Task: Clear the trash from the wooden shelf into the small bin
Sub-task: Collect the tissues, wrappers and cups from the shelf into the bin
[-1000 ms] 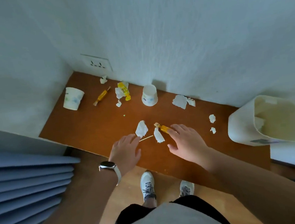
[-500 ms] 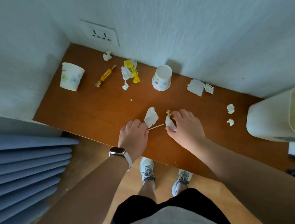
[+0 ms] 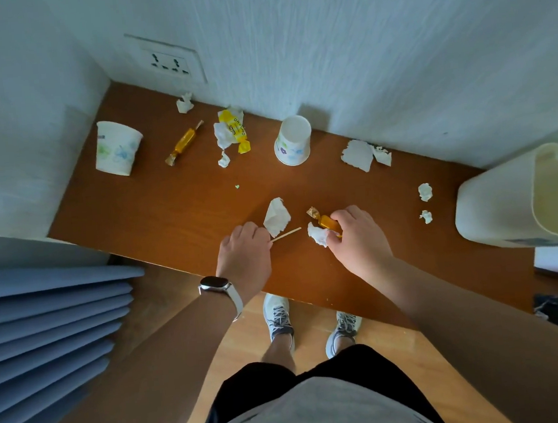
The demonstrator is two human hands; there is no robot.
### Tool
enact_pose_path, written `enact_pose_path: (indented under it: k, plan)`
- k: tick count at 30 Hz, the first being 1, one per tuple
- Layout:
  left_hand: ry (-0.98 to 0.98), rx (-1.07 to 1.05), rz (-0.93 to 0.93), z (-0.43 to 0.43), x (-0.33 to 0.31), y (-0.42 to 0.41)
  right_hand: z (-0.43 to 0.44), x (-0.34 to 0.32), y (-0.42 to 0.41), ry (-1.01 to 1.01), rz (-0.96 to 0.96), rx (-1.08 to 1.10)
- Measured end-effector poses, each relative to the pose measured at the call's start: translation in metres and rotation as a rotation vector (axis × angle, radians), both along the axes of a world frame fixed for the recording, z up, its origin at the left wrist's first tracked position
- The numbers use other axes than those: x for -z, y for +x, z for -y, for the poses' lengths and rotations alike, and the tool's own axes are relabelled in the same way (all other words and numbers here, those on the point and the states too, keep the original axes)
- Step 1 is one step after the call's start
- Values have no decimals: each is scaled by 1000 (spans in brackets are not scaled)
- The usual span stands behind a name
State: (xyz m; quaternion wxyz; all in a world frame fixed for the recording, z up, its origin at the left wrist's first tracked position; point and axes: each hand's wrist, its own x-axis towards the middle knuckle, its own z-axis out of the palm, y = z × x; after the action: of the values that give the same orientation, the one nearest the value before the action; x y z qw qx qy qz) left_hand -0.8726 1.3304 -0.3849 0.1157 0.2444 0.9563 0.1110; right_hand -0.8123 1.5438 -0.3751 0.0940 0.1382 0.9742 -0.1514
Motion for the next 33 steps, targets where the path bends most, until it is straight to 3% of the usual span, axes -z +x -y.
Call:
enact_pose_path:
  k: [10,17,33]
  plan:
    - [80,-7,-42,-7,-22,3,-11,-13,7,-32,40,101]
    - [147,10,-95,-33,-45,9,-35,-40,23,-61,-64,153]
    - [413,248,-57,-180,-116,27,-143,-130,96,-83,-291,441]
